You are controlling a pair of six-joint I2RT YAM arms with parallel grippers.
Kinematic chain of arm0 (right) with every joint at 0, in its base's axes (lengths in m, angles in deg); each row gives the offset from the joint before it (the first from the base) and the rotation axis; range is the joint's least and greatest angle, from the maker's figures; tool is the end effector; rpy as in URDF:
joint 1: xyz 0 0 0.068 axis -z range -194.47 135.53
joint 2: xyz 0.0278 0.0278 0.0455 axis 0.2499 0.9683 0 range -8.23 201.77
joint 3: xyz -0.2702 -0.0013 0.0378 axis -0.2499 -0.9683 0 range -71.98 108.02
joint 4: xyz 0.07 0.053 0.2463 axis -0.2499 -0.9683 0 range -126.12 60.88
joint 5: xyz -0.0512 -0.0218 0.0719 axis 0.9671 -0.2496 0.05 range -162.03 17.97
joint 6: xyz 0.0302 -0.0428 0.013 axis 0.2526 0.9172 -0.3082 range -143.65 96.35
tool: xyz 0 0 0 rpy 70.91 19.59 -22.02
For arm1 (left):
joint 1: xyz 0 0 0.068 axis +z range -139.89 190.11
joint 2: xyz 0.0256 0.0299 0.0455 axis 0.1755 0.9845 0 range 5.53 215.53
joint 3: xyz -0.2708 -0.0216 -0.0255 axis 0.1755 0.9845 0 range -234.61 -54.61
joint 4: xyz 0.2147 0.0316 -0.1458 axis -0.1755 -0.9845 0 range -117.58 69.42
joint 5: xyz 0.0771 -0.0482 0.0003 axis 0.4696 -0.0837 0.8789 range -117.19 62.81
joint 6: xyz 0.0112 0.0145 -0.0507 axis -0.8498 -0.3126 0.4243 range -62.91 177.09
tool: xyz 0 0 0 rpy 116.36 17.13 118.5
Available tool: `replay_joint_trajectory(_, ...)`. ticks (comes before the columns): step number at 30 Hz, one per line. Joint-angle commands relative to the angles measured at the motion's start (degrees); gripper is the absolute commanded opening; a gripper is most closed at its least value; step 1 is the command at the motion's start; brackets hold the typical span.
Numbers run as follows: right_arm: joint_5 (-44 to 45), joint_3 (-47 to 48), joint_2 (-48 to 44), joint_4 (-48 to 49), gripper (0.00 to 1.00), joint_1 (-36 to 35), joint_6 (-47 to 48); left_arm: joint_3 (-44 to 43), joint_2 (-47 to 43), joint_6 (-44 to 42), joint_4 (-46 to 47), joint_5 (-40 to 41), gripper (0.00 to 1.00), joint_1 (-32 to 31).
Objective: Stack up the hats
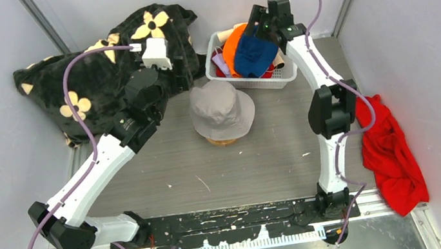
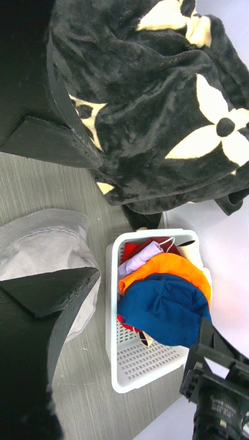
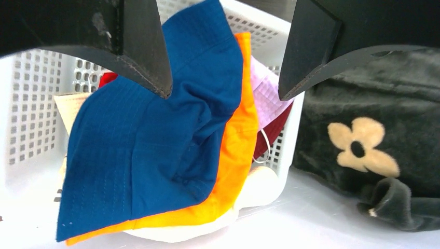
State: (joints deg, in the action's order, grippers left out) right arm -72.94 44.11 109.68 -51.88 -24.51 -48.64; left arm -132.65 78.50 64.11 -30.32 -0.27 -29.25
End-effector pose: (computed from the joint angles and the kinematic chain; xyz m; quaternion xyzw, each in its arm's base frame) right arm 0.4824 0.0860 0.3534 0.1052 0.8348 0.1690 0.5133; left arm 0.2319 -0.1693 0.4388 0.0476 0.7307 -0.1022 0.6733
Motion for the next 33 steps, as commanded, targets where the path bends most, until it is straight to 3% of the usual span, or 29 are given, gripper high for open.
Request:
replay_joint_trajectory(1,1.4,9.2,4.2,-2.9,0.78,-0.2,1.8,0.4,-2.0,-0.6,0.9,0.0,0.70,0.2)
replay_joint_trajectory(18,-0.1,10.0,14.2,1.2,0.61,-0.2,-0.1,2.4,-2.0,-0.4,1.7,0.6,0.70,0.6)
replay_joint_trajectory(24,-0.2,13.1,17.8,0.6,0.60,-0.2,-0.6,3.0,-2.5,-0.3,1.6,0.8,0.70,0.8)
replay_joint_trajectory(27,-0.4,13.6,18.7,1.4,0.49,-0.2,-0.8,3.3,-2.7,-0.3,1.5,0.8,0.70,0.9)
replay_joint_trajectory(33,1.3,11.4,17.1,3.8,0.11,-0.2,-0.9,3.3,-2.6,-0.1,1.1,0.9,0.70,1.0)
